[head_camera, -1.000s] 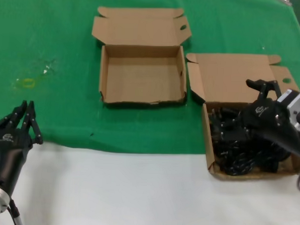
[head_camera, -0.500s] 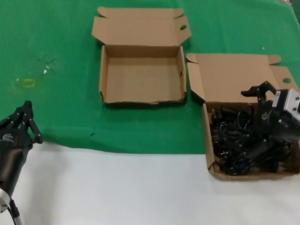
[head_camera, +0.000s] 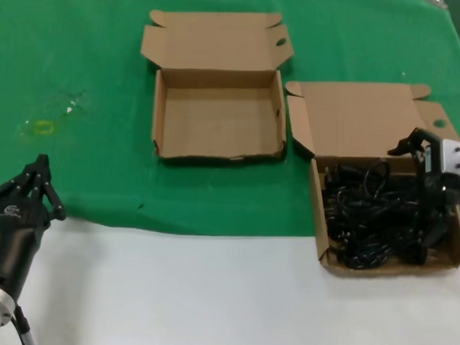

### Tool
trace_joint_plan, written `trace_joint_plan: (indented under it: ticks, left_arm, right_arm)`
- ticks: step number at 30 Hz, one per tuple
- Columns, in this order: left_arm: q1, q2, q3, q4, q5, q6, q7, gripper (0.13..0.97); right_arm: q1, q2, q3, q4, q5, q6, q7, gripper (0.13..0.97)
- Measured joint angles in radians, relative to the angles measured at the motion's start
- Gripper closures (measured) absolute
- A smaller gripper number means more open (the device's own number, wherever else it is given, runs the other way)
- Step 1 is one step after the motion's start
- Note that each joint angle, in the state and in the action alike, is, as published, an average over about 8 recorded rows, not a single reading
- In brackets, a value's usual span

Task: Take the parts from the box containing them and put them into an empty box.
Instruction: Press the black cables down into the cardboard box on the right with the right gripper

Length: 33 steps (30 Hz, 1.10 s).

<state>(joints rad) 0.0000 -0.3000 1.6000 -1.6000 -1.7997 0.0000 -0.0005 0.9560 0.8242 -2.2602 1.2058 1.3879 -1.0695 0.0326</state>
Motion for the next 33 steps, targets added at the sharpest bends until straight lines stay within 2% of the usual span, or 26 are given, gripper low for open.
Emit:
trace_joint_plan:
  ticks: [9,17,25,29,33]
  left_arm:
    - [0.0,0.0,0.0,0.0,0.0,0.0,0.0,0.953]
    - [0.0,0.0,0.0,0.0,0.0,0.0,0.0,0.953]
    - [0.0,0.0,0.0,0.0,0.0,0.0,0.0,0.953]
    - [0.0,0.0,0.0,0.0,0.0,0.0,0.0,0.953]
    - [0.0,0.0,0.0,0.0,0.0,0.0,0.0,0.953]
  right_arm:
    - [0.057,-0.063,0.016,-0.107,-0.096,-0.035,-0.07,0.137]
    - [0.043,-0.076,0.04,-0.12,-0.127,-0.065,-0.073,0.185]
    - [0.032,-0.083,0.063,-0.127,-0.142,-0.079,-0.077,0.312]
    - [0.029,-0.087,0.072,-0.13,-0.15,-0.082,-0.082,0.312]
    - [0.025,-0.088,0.078,-0.124,-0.158,-0.088,-0.082,0.411]
